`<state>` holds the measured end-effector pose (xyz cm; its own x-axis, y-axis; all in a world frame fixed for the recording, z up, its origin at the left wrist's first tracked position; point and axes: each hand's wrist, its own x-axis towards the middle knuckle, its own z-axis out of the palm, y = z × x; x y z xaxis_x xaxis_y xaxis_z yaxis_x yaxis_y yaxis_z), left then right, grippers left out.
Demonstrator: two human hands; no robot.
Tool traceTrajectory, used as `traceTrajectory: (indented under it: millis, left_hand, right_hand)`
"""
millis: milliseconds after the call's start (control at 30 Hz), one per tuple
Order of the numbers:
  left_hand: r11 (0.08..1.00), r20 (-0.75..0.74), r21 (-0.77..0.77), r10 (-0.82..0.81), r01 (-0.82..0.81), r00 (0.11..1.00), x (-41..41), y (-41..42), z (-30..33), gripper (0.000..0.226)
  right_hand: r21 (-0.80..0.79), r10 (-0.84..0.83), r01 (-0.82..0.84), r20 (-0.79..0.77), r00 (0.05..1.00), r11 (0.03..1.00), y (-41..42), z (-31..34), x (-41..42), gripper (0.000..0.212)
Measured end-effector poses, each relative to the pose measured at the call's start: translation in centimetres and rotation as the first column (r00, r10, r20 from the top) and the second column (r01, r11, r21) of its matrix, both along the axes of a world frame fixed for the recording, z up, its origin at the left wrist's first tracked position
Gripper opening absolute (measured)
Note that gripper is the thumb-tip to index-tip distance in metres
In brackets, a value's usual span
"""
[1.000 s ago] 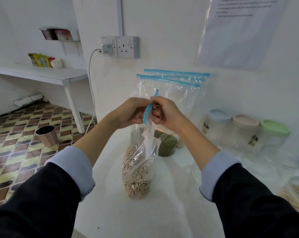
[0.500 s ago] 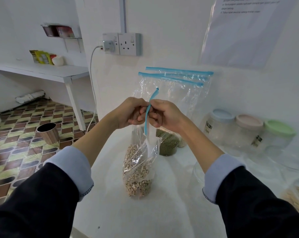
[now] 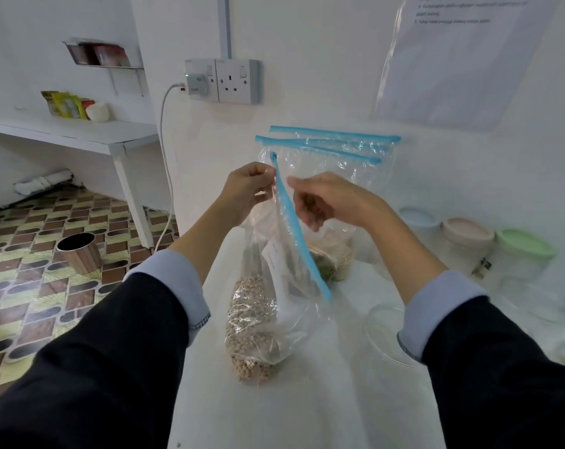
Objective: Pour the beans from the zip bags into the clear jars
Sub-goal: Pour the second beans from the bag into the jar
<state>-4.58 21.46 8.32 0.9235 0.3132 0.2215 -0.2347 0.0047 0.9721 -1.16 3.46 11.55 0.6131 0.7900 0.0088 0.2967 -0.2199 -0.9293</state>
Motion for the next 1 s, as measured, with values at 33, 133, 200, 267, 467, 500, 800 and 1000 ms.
traceTrajectory:
  millis: [33, 133, 200, 267, 467, 500, 800, 1000]
  left_hand:
    - [1.000, 0.019, 0.021, 0.008, -0.008, 1.000, -0.1, 0.1, 0.1, 0.018]
    - [0.992, 0.032, 0.124, 0.024, -0.027, 0.999, -0.3, 0.0, 0.7, 0.014]
    - [0.979, 0.019, 0.199, 0.034, -0.038, 0.999, -0.1, -0.1, 1.1, 0.012]
    - [0.971, 0.006, 0.237, 0.031, -0.032, 1.000, -0.2, -0.3, 1.2, 0.008]
    - [0.985, 0.066, 0.149, 0.079, -0.088, 0.995, -0.4, -0.5, 1.1, 0.015]
    - [0.985, 0.079, 0.139, 0.094, -0.104, 0.992, -0.4, -0.5, 1.1, 0.017]
    - [0.979, 0.118, -0.145, 0.164, -0.146, 0.979, -0.6, 0.6, 0.7, 0.018]
    - [0.999, 0.083, 0.032, -0.015, 0.013, 0.996, -0.8, 0.2, 1.1, 0.021]
  right_hand:
    - [0.016, -0.108, 0.107, 0.083, 0.991, 0.994, 0.3, 0.7, 0.3, 0.038]
    - [0.134, -0.355, 0.332, 0.227, 0.907, 0.934, 2.4, 1.7, 1.0, 0.035]
    - [0.174, -0.406, 0.369, 0.307, 0.861, 0.913, 3.9, 1.8, 1.0, 0.030]
    - [0.210, -0.430, 0.378, 0.347, 0.834, 0.902, 4.8, 1.9, 0.8, 0.013]
    - [0.252, -0.513, 0.453, 0.283, 0.811, 0.855, 5.2, 2.0, 0.4, 0.009]
    - [0.242, -0.505, 0.450, 0.270, 0.820, 0.859, 5.1, 2.0, 0.3, 0.010]
    - [0.160, -0.488, 0.461, 0.267, 0.831, 0.873, 3.3, 1.0, -1.5, 0.012]
    - [0.245, -0.530, 0.470, 0.421, 0.736, 0.848, 3.6, 0.9, -2.6, 0.005]
